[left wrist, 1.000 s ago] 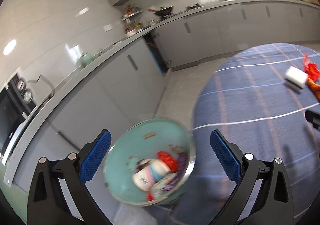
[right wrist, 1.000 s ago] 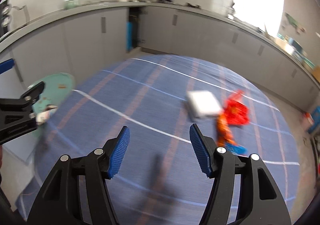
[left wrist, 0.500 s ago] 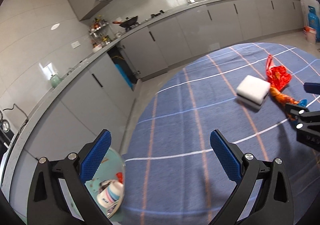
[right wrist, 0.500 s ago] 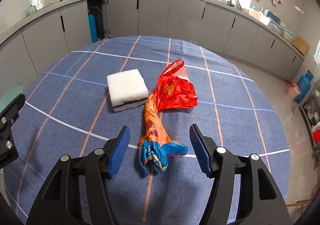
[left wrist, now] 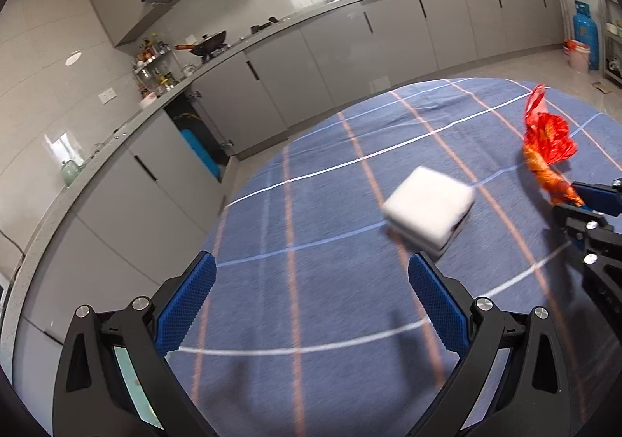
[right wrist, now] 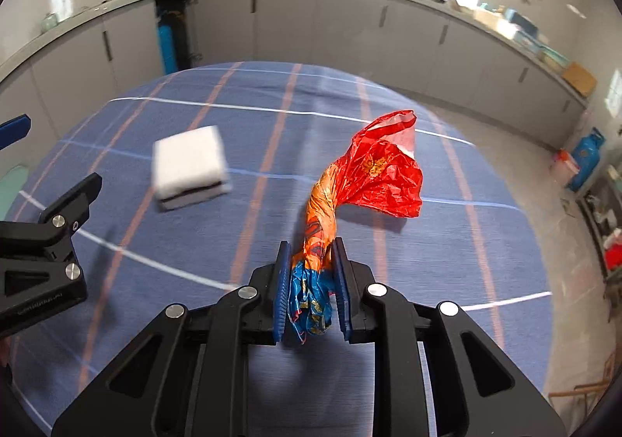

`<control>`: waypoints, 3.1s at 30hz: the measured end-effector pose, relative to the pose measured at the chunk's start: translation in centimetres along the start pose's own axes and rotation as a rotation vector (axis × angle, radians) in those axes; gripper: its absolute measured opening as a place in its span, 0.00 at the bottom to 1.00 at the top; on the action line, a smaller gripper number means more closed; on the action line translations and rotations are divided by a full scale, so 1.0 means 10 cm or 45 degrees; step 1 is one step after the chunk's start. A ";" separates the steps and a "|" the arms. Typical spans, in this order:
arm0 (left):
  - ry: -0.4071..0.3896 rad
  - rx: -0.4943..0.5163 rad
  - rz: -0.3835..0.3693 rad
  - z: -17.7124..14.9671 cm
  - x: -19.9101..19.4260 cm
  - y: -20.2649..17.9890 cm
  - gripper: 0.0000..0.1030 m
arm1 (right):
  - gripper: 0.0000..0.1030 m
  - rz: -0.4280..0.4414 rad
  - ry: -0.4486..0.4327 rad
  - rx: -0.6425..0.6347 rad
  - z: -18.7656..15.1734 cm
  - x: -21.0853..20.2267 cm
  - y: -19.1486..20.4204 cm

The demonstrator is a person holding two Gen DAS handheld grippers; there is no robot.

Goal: Collect trash
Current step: 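Grasp the red bag with the right tool while the left tool grasps the white sponge, then carry the white sponge and red bag over the teal bin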

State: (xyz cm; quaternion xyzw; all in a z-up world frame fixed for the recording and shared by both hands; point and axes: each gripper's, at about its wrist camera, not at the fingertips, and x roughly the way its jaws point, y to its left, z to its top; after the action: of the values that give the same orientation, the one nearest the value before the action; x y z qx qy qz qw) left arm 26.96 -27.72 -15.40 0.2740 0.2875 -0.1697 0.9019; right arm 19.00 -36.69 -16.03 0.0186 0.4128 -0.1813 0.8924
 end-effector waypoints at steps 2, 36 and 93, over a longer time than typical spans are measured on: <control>0.011 0.001 -0.023 0.05 0.05 -0.10 0.95 | 0.21 -0.027 -0.003 0.024 -0.03 0.00 -0.13; 0.134 -0.053 -0.183 -0.10 0.03 0.03 0.51 | 0.21 0.089 -0.074 -0.024 -0.17 -0.33 0.05; 0.219 -0.425 0.384 -1.76 -0.72 2.52 0.53 | 0.21 0.516 -0.241 -0.581 -0.05 -0.96 2.86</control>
State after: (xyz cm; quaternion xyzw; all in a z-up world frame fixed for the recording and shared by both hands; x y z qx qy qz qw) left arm 25.57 3.69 -13.06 0.1745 0.3430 0.0407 0.9221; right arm 22.58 -6.94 -12.53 -0.1171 0.3458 0.0966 0.9260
